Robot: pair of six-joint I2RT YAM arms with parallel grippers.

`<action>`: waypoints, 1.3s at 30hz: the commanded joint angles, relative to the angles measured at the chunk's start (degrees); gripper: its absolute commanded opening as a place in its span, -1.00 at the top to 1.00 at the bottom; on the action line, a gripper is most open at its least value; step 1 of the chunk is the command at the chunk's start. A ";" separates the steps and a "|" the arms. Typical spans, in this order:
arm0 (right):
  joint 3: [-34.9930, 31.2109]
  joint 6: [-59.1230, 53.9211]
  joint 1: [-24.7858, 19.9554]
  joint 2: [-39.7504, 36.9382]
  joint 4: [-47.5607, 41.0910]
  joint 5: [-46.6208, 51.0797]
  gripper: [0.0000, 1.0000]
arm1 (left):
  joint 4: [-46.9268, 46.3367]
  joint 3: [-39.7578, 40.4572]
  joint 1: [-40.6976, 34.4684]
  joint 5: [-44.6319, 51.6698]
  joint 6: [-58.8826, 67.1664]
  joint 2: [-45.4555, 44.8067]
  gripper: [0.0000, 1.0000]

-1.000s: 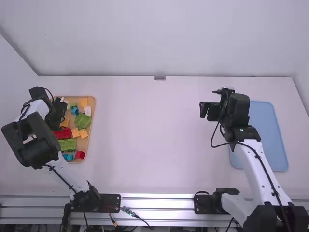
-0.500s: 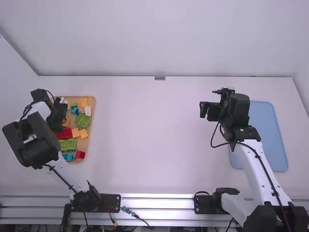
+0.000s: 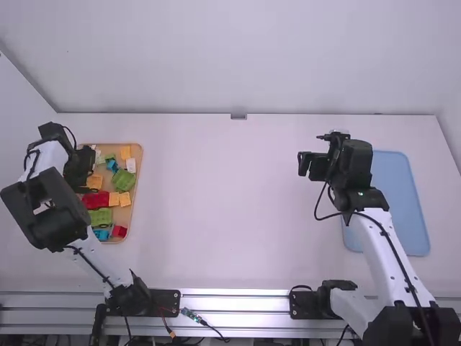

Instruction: Assemble lego blocks to make yellow taxi

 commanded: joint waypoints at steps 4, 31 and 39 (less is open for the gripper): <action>2.19 0.20 0.04 0.48 -0.48 -0.35 -0.98 | -1.01 1.92 -0.39 -2.01 -0.61 0.46 -0.98; 2.19 0.61 0.04 0.48 -1.51 -0.37 -0.98 | -7.26 4.55 -0.63 -6.27 3.50 0.79 -0.98; 2.19 0.59 0.04 0.48 -1.70 -0.37 -0.98 | -6.34 4.52 -1.29 -6.71 3.54 0.79 -0.98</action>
